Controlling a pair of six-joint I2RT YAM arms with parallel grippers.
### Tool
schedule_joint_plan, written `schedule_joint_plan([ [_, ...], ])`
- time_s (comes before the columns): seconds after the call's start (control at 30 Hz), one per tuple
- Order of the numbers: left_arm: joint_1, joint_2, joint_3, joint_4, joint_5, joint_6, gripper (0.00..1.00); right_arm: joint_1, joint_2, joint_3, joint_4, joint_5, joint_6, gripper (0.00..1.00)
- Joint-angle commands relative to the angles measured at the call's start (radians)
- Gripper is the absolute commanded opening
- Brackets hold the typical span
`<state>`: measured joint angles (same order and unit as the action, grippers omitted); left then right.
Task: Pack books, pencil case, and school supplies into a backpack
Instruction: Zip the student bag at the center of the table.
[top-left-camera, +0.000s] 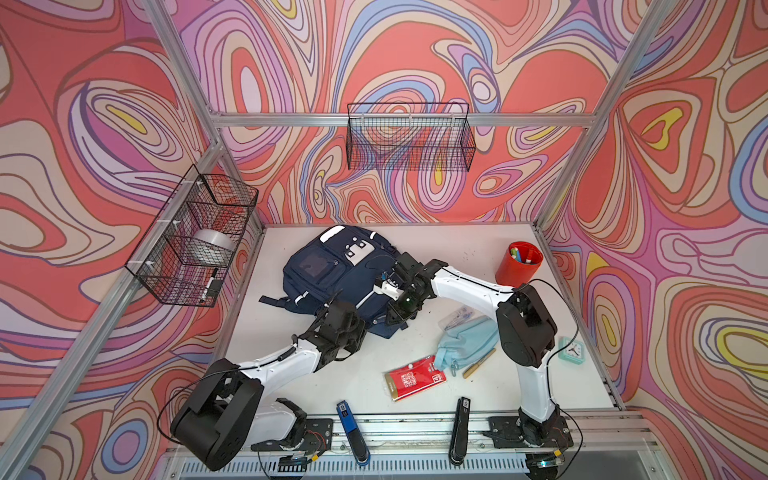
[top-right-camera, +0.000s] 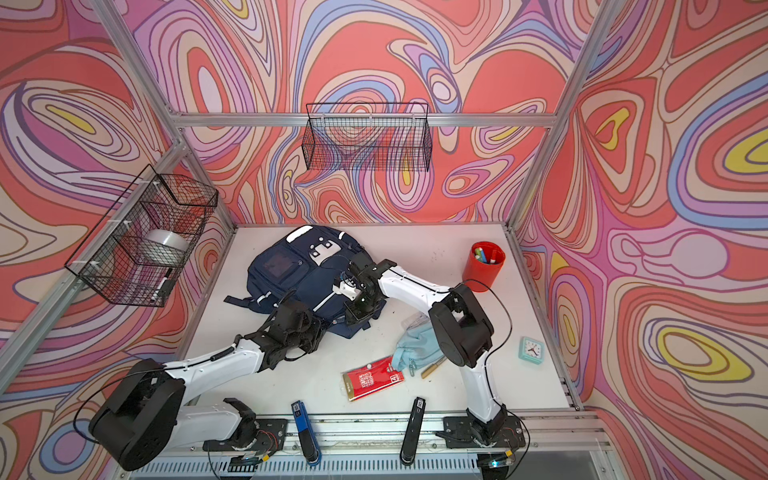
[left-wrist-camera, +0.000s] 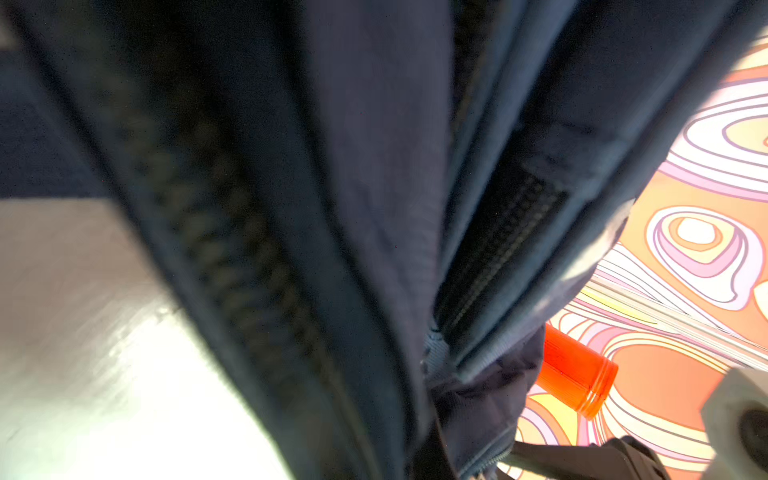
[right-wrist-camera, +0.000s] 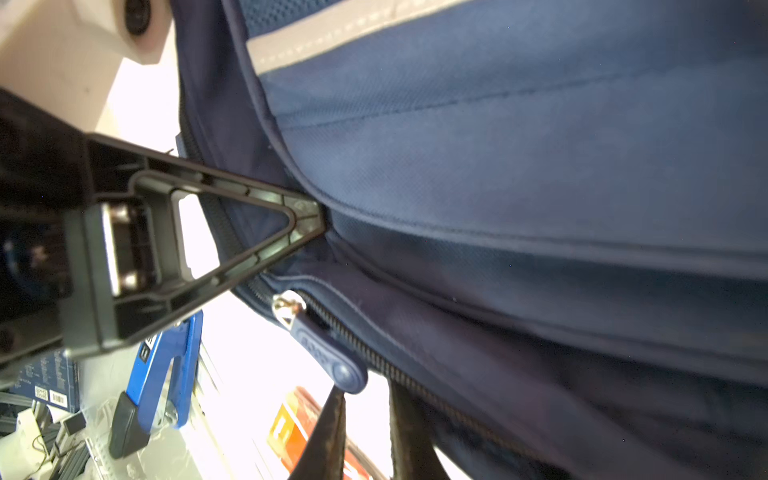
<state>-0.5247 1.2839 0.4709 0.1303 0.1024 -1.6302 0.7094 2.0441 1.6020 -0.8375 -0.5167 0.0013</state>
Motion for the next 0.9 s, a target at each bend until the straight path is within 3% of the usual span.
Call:
schedule_joint_plan([
  [0.0,-0.004,0.011,-0.003,0.004,-0.045,0.013,0.0,0.018,0.0,-0.024,0.076,-0.035,0.015,0.21],
  [0.17,-0.003,0.018,0.007,0.002,-0.047,0.021,0.0,0.03,-0.022,-0.104,0.128,-0.083,0.029,0.29],
  [0.33,-0.005,0.028,0.006,-0.004,-0.05,0.026,0.0,0.02,0.022,-0.084,0.159,-0.11,0.05,0.3],
  [0.6,-0.005,0.027,0.001,-0.008,-0.062,0.026,0.0,0.019,0.014,-0.078,0.166,-0.165,0.033,0.0],
  [0.87,-0.003,0.018,0.009,-0.027,-0.065,0.035,0.0,0.013,-0.016,-0.103,0.119,-0.084,0.0,0.0],
])
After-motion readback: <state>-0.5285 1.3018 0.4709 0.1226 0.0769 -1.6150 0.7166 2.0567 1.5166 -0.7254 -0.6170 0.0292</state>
